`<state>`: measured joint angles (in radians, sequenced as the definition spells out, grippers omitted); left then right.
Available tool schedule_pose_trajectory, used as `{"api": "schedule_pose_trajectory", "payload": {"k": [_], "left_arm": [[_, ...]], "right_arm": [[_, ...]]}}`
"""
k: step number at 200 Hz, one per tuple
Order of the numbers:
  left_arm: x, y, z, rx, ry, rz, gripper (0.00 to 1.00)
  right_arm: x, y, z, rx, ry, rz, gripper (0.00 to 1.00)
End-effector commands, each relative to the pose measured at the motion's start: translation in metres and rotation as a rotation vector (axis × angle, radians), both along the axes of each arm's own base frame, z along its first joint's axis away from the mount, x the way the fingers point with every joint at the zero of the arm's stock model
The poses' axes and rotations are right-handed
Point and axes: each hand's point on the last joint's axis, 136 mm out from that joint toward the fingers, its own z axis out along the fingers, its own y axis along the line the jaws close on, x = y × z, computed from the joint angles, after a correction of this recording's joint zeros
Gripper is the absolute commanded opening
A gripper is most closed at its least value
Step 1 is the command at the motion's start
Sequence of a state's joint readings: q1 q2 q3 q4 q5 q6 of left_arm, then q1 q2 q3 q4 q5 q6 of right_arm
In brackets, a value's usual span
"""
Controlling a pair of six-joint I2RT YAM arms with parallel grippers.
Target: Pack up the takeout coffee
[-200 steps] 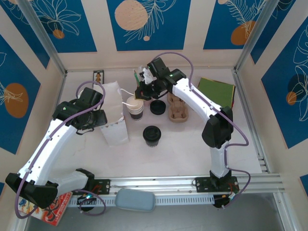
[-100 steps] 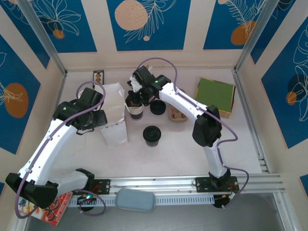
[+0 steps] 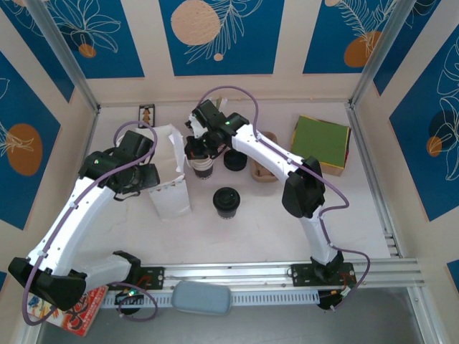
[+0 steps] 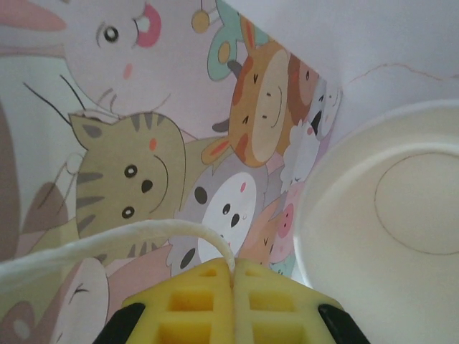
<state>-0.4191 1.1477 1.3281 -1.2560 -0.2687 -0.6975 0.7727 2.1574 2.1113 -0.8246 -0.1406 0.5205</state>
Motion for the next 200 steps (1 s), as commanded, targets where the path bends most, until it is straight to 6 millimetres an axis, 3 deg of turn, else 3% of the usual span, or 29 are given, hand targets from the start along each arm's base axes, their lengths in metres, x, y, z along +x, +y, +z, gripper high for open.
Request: {"api": "schedule_pose_trajectory", "payload": {"k": [1,53,105,116,151,200], "left_arm": [[-0.004,0.003,-0.003,0.008,0.019,-0.01,0.58],[-0.004,0.004,-0.002,0.012,0.017,-0.012,0.58],[-0.004,0.004,-0.001,0.016,0.012,-0.02,0.58],[-0.003,0.004,-0.001,0.014,0.012,-0.024,0.58],[-0.002,0.002,0.002,0.006,0.003,-0.031,0.58],[0.0,-0.002,0.008,-0.017,-0.013,-0.039,0.6]], "right_arm": [[0.001,0.0,0.011,-0.005,-0.037,0.016,0.11],[0.008,-0.02,0.05,0.01,-0.117,-0.031,0.36],[0.015,-0.056,0.089,0.016,-0.202,-0.1,0.46],[0.014,-0.059,0.098,0.029,-0.219,-0.104,0.47],[0.012,-0.057,0.12,0.087,-0.238,-0.1,0.63],[0.013,-0.053,0.121,0.092,-0.22,-0.099,0.69]]}}
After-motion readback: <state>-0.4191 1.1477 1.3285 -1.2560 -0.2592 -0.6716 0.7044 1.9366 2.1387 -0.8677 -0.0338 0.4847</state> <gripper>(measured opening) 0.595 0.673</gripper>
